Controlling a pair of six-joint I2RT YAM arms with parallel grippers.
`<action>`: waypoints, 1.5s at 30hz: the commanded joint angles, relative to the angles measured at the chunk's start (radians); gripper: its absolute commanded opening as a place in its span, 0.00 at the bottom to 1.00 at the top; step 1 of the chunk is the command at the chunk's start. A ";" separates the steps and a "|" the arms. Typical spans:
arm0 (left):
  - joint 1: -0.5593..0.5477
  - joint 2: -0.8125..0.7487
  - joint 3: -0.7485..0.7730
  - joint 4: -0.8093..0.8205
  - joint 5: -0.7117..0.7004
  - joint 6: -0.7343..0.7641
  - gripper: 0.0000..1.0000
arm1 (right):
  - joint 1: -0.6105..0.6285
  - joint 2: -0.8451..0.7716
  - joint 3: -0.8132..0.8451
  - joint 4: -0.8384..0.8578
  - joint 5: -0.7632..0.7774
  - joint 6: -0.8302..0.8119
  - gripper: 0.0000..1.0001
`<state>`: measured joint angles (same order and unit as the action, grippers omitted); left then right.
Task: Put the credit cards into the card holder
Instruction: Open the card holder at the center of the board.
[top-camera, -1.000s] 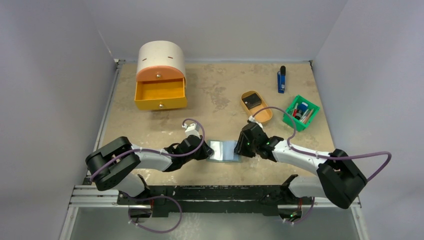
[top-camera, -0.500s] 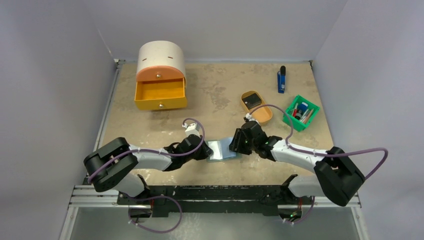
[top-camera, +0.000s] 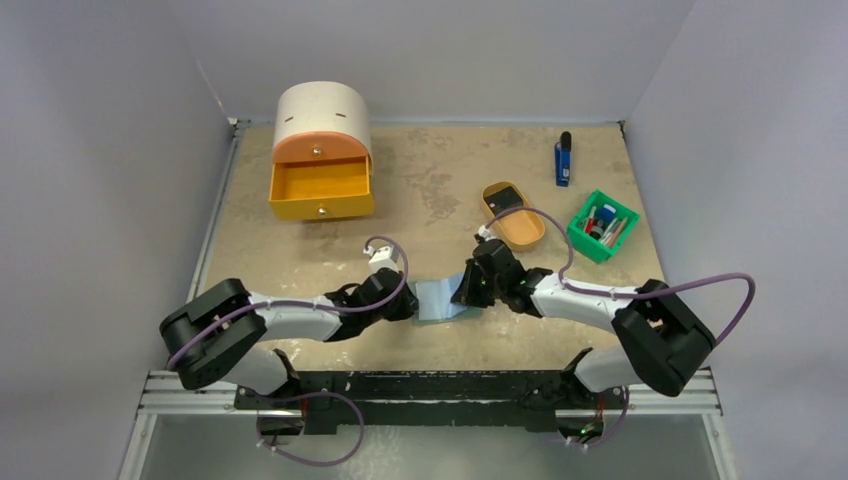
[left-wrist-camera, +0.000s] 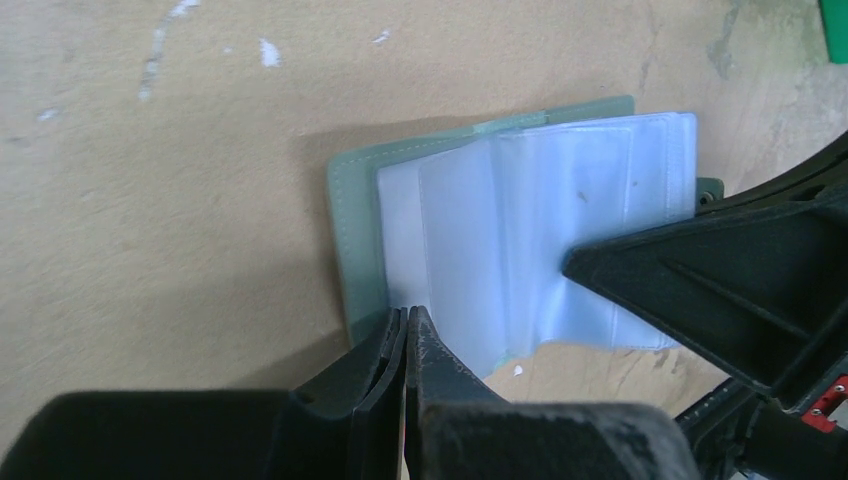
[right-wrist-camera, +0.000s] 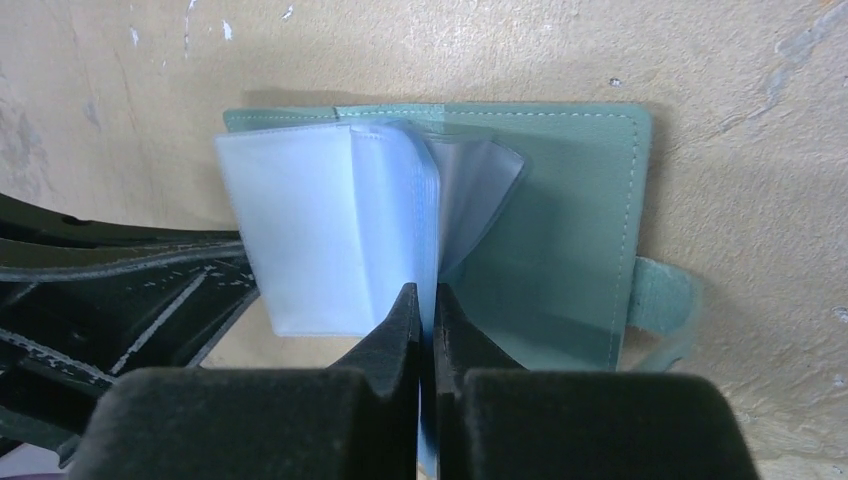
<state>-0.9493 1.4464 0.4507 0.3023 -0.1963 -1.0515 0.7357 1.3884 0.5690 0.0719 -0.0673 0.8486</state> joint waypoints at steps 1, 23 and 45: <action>0.004 -0.112 0.030 -0.179 -0.097 0.037 0.00 | 0.010 -0.004 0.036 -0.029 0.022 -0.010 0.00; -0.003 0.062 0.134 0.084 0.103 -0.015 0.00 | 0.019 -0.034 0.007 -0.070 0.087 0.030 0.08; -0.003 0.174 0.116 0.066 0.043 0.003 0.00 | 0.071 -0.262 0.135 -0.276 0.082 0.019 0.32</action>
<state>-0.9497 1.6043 0.5774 0.3462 -0.1310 -1.0546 0.8024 1.0607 0.6903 -0.2317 -0.0113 0.8291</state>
